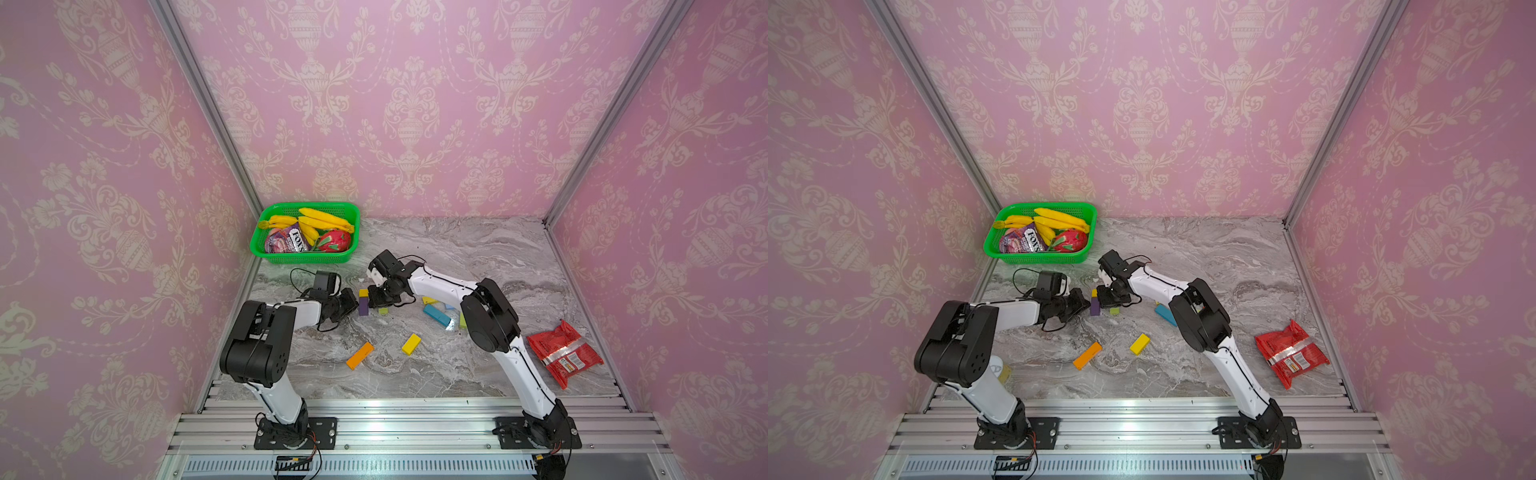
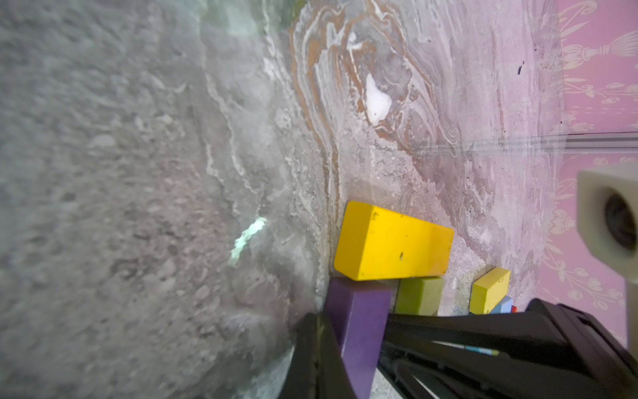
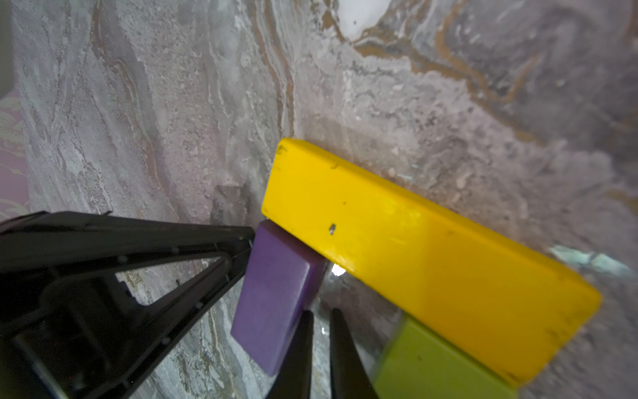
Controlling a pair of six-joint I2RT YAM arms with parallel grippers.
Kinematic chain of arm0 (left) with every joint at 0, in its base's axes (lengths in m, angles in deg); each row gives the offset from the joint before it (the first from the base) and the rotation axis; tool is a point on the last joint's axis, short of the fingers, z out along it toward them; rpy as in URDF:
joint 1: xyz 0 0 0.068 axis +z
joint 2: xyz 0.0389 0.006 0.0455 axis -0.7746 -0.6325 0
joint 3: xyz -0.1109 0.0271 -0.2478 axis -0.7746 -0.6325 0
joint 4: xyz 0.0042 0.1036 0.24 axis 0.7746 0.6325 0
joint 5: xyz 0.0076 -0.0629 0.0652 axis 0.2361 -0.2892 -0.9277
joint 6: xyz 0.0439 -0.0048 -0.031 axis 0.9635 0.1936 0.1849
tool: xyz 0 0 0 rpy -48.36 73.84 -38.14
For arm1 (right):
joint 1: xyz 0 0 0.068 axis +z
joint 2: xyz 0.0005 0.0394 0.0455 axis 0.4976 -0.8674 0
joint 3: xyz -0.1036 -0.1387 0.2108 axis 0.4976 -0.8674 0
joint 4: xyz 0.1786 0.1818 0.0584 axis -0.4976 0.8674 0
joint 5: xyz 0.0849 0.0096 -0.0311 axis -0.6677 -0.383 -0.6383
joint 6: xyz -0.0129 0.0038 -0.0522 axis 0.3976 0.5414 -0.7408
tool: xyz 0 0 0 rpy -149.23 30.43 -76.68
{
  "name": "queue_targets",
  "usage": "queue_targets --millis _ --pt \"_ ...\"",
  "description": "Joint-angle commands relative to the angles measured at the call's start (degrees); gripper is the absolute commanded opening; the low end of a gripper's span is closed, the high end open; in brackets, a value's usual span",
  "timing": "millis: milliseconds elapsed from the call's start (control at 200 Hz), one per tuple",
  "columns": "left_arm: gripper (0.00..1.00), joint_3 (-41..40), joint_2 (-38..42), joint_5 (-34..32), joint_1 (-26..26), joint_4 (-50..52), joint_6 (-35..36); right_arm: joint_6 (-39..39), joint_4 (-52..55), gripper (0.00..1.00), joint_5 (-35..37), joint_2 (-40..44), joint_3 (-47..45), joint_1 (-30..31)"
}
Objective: Assemble the letter p with building blocks
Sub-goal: Assemble the building block at the center of the board, then adjust the building block at the center of the board.
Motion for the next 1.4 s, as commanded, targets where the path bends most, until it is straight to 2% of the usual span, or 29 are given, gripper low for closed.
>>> queue_targets --millis 0,280,445,620,755,1041,1396 --pt "0.00 -0.73 0.16 -3.11 0.22 7.21 2.01 1.23 0.54 0.16 0.85 -0.82 -0.76 -0.11" --pt "0.00 1.19 8.96 -10.61 0.23 14.13 6.75 1.18 -1.40 0.17 2.07 4.98 -4.79 -0.16" --pt "0.00 1.48 12.17 -9.44 0.24 15.97 7.34 0.51 -0.05 0.17 3.52 8.21 -5.02 -0.06" --pt "0.00 -2.01 14.40 -7.81 0.24 14.29 7.07 -0.04 -0.78 0.20 4.83 12.91 -7.48 -0.08" --pt "0.00 -2.91 13.62 -6.31 0.19 13.54 7.03 -0.58 0.42 0.21 7.20 14.80 -10.02 -1.23" --pt "0.00 -3.28 12.04 -4.87 0.25 12.54 7.24 1.11 -4.44 0.22 7.99 18.57 -22.10 -5.08" --pt "0.00 -2.66 12.21 -4.85 0.23 13.33 7.85 2.62 -7.91 0.22 6.69 16.34 -25.11 -5.35"
